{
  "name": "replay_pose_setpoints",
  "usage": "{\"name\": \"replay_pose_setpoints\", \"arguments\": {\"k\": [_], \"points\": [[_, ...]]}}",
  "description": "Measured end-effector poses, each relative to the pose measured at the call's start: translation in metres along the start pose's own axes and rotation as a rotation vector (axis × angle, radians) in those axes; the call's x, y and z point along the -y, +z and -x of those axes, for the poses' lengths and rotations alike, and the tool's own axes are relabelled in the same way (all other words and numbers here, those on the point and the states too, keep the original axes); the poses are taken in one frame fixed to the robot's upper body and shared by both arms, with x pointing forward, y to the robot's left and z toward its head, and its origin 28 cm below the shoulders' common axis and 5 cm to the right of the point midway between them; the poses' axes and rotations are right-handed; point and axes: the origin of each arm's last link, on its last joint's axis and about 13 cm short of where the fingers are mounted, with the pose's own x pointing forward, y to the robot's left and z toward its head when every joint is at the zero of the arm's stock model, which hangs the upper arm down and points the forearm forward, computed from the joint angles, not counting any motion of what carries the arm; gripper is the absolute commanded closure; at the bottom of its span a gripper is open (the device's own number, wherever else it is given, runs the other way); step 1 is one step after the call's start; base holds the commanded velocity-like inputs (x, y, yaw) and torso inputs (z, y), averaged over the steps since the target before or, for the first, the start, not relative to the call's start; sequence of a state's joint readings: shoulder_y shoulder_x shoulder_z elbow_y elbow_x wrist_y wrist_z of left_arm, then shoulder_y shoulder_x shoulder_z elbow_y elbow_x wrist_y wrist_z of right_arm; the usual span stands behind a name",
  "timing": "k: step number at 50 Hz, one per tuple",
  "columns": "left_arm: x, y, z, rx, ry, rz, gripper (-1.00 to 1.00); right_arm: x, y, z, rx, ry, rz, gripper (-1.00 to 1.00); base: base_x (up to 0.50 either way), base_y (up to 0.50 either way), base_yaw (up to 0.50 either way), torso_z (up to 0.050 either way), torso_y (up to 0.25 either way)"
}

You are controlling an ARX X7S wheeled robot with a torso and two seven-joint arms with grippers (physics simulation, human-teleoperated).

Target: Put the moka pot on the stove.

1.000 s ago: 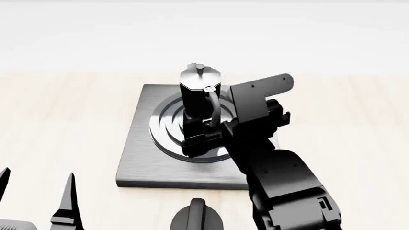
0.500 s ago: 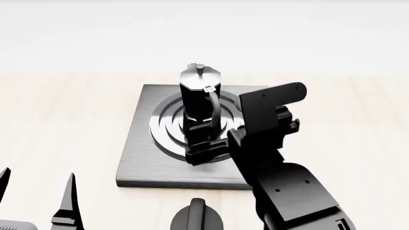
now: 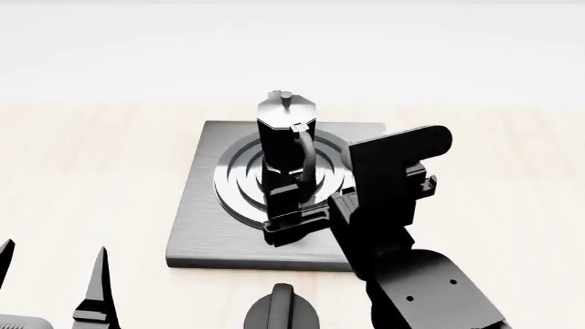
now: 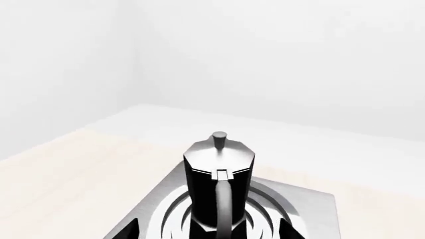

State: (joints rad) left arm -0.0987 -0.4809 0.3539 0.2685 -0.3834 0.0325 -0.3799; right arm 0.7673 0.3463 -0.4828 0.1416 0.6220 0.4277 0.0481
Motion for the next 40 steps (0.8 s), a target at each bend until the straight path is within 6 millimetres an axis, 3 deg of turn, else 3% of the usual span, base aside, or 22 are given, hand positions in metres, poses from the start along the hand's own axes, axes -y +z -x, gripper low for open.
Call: {"name": "replay_pose_setpoints", "arguments": {"k": [40], "points": [[-0.001,0.0,0.0,0.001,0.002,0.002,-1.0,-0.019,0.027,0.046,0.172,0.029,0.029,-1.0,0.0,0.0,0.0,0.0,0.0]]}}
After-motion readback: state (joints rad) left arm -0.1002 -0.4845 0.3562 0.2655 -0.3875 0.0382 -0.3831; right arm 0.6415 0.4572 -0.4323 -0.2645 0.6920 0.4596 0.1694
